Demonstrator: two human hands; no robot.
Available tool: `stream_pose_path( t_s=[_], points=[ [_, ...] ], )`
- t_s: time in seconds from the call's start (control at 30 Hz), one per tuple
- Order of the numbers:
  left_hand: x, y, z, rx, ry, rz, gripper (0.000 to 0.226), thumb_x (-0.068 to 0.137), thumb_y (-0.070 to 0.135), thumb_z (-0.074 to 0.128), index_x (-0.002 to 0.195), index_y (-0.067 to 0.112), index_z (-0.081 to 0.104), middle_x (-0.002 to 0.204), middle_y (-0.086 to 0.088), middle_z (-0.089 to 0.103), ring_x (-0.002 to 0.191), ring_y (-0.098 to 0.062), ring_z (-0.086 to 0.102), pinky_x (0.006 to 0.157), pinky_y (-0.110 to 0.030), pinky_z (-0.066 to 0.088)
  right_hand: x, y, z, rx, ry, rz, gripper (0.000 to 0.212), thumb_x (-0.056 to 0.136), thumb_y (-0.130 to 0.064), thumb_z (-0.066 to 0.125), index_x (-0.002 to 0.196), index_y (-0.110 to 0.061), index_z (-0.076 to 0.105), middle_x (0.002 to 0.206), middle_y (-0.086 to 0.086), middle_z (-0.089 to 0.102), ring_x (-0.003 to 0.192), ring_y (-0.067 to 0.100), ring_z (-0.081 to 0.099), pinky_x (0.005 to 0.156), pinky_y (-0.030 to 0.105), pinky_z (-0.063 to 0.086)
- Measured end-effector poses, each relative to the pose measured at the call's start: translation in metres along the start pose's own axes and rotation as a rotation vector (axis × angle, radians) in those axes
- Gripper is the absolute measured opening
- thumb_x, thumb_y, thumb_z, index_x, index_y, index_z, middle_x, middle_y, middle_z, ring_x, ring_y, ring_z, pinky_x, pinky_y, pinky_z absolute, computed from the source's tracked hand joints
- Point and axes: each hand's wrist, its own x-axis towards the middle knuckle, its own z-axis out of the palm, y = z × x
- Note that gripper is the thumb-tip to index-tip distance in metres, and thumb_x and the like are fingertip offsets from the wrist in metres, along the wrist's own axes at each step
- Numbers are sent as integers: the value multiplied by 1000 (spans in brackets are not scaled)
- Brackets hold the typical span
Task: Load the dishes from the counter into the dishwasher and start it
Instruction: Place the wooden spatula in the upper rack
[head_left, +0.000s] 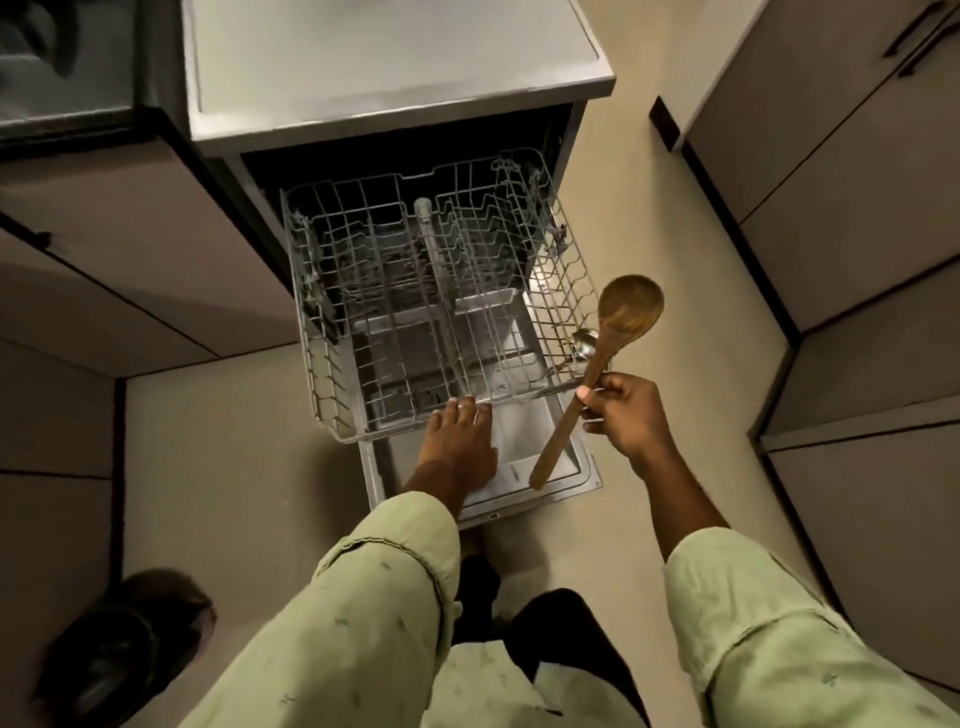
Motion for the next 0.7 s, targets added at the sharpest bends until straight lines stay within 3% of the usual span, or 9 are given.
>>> stream_pose_path(
  t_s=[0.13,0.23,0.5,0.6,0.7],
  points=[
    [29,-3,-3,-17,-50,-1,71,102,29,43,158,11,4,166,-14,-3,152,-33,-3,123,-48,1,34,-19,-7,56,74,-62,10,91,-6,66,98,-11,71,91,9,74,81,23,72,65,31,58],
    [44,-6,-1,-15,-85,-19,73,102,26,43,158,12,-2,165,-13,-8,152,-32,-6,122,-46,-1,55,-37,-13,83,169,-156,13,90,-8,67,88,-21,69,87,4,74,81,21,73,74,37,60],
    [84,-4,22,-10,-223,-100,73,104,28,37,157,11,-10,164,-13,-15,152,-30,-11,123,-45,-1,134,-63,-21,88,369,-312,13,89,-15,70,90,-27,64,88,-7,72,85,15,71,85,44,58],
    [89,-5,34,-8,-239,-125,75,104,29,37,156,12,-13,163,-13,-17,151,-29,-12,122,-43,-1,156,-59,-12,61,376,-306,10,89,-14,70,95,-20,64,89,-7,69,90,14,70,88,35,56],
    [93,-6,39,-9,-233,-158,75,104,29,36,155,12,-15,163,-12,-21,151,-29,-15,121,-42,-3,174,-53,-2,58,356,-303,13,90,-14,69,103,-12,66,86,-16,65,87,3,65,82,12,50]
  ],
)
